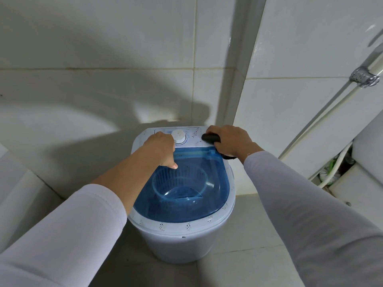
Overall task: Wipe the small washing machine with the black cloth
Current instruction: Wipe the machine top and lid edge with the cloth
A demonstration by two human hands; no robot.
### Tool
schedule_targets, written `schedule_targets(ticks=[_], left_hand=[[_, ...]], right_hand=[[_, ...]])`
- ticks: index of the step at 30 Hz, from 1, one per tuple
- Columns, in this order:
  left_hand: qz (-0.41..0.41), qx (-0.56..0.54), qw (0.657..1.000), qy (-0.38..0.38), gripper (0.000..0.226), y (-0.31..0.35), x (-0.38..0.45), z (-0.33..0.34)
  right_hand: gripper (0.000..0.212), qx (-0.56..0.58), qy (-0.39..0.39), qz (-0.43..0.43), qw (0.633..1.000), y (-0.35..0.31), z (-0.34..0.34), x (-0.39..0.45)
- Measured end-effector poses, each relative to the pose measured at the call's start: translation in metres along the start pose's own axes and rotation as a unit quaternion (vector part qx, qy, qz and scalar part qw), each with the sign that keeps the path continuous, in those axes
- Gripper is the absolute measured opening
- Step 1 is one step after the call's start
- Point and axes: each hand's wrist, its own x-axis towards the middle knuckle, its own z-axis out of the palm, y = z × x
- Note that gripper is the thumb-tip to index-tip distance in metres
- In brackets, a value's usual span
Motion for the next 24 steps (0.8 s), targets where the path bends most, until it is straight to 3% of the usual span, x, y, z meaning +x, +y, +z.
schedule_targets(ticks=[7, 15, 20, 24], left_hand=[[-0.001, -0.003, 1.0, 0.006, 0.064, 0.001, 0.002, 0.002], [-0.013, -0.02, 0.999, 0.022, 0.058, 0.002, -0.005, 0.006], [-0.01, -0.015, 0.999, 0.035, 0.03, 0.0, -0.004, 0.011], [-0.015, -0.02, 0.999, 0.031, 0.031, 0.003, -0.006, 0.011]], right_hand=[[0.044, -0.051, 0.0, -0.045, 0.998, -0.002, 0.003, -0.001], [0.044, 0.038, 0.008, -0.012, 0.999, 0.013, 0.01, -0.012], [0.045, 0.104, 0.003, 0.023, 0.994, 0.028, 0.017, -0.023], [0.048, 0.139, -0.012, 0.036, 0.99, 0.033, 0.018, -0.036]])
